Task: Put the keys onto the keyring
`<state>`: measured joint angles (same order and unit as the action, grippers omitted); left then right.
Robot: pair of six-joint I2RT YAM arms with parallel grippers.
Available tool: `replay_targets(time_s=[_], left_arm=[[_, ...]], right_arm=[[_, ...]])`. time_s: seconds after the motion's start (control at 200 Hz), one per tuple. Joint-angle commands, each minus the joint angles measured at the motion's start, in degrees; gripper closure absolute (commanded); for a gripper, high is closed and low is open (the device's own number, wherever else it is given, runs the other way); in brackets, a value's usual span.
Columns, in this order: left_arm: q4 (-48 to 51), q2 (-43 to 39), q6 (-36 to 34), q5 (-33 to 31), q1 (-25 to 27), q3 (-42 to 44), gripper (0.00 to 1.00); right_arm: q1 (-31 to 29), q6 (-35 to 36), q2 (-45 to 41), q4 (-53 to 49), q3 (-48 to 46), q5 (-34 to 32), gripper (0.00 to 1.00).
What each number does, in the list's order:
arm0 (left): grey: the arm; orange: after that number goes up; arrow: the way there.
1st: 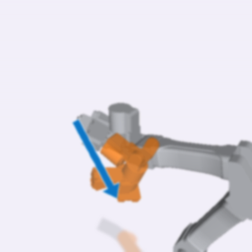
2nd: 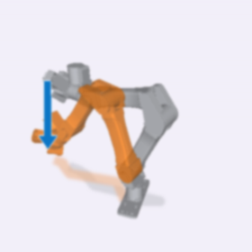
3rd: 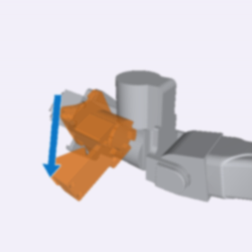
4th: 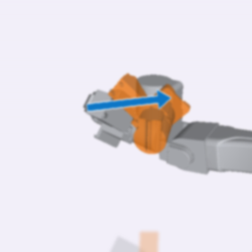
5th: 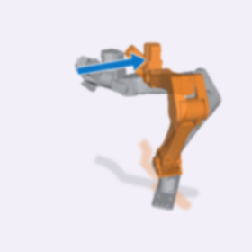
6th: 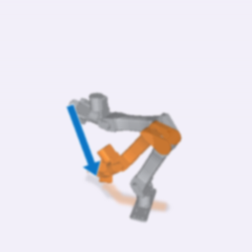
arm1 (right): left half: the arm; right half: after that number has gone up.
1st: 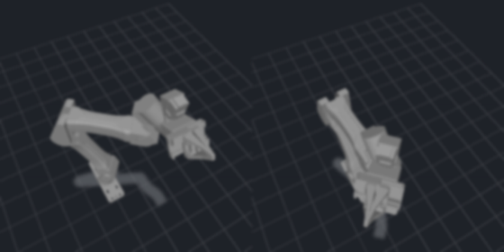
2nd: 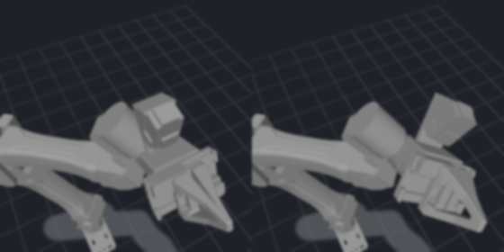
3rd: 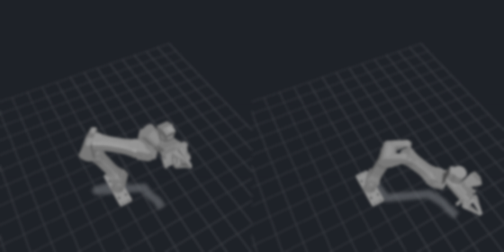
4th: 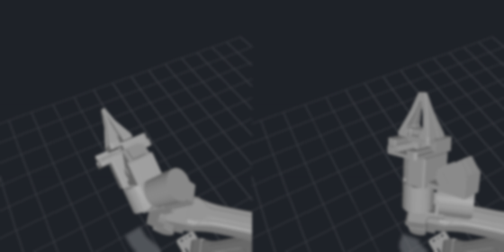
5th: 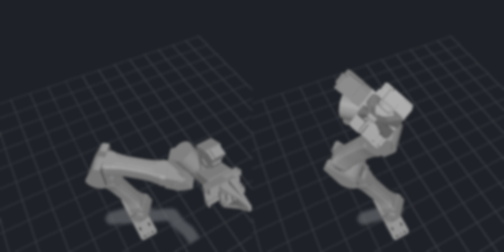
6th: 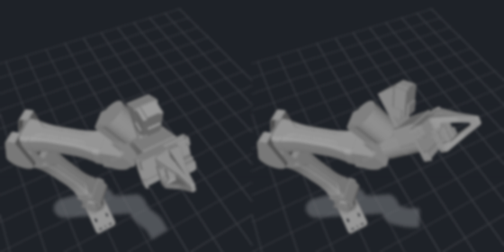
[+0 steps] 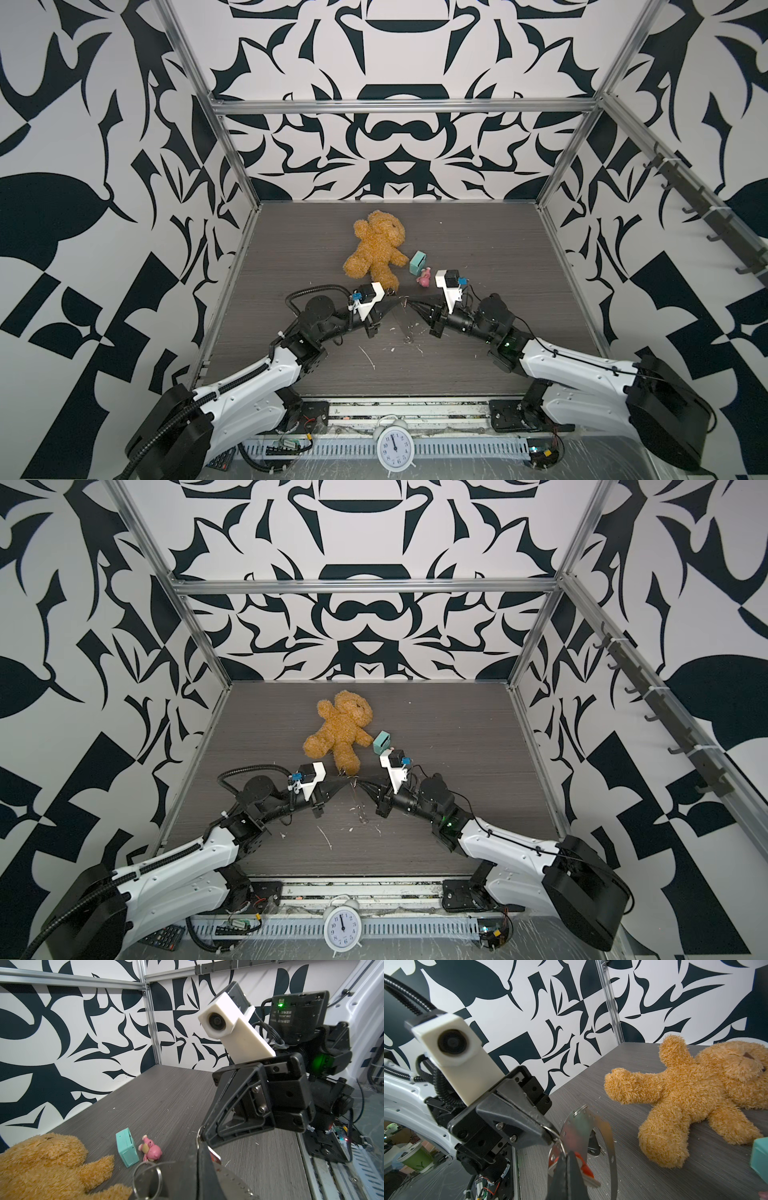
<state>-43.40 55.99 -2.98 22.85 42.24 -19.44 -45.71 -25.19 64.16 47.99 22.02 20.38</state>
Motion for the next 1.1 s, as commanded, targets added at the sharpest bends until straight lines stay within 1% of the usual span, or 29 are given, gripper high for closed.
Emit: replay_targets(time_s=[0.0,0.095,0.435,0.86,0.955,1.095], left_arm=[[-7.24,-0.53,0.99,3.62,0.56,0.95,1.00],[-8.97,-0.53,2.18,3.38,0.58,1.46,1.00],[-9.07,-1.23,2.54,1.51,0.56,2.04,1.00],[-12.59,-1.32,3.31,-0.40,0.56,3.71,1.00],[-12.50,-1.32,3.24,-0.35,0.56,3.69,1.00],[-12.50,-1.41,3.16,-0.35,0.56,3.64,1.00]], right_arm=[[1.77,-1.49,1.19,1.43,0.30,-4.65,1.00],[1.85,-1.73,1.58,1.50,0.26,-4.98,1.00],[1.86,-0.94,0.70,0.97,-0.30,-6.49,1.00],[1.86,-0.91,1.37,0.48,-0.05,-7.02,1.00],[1.86,-0.91,1.58,0.44,-0.07,-7.52,0.93],[1.86,-0.42,0.79,-0.03,-0.35,-8.33,0.89]])
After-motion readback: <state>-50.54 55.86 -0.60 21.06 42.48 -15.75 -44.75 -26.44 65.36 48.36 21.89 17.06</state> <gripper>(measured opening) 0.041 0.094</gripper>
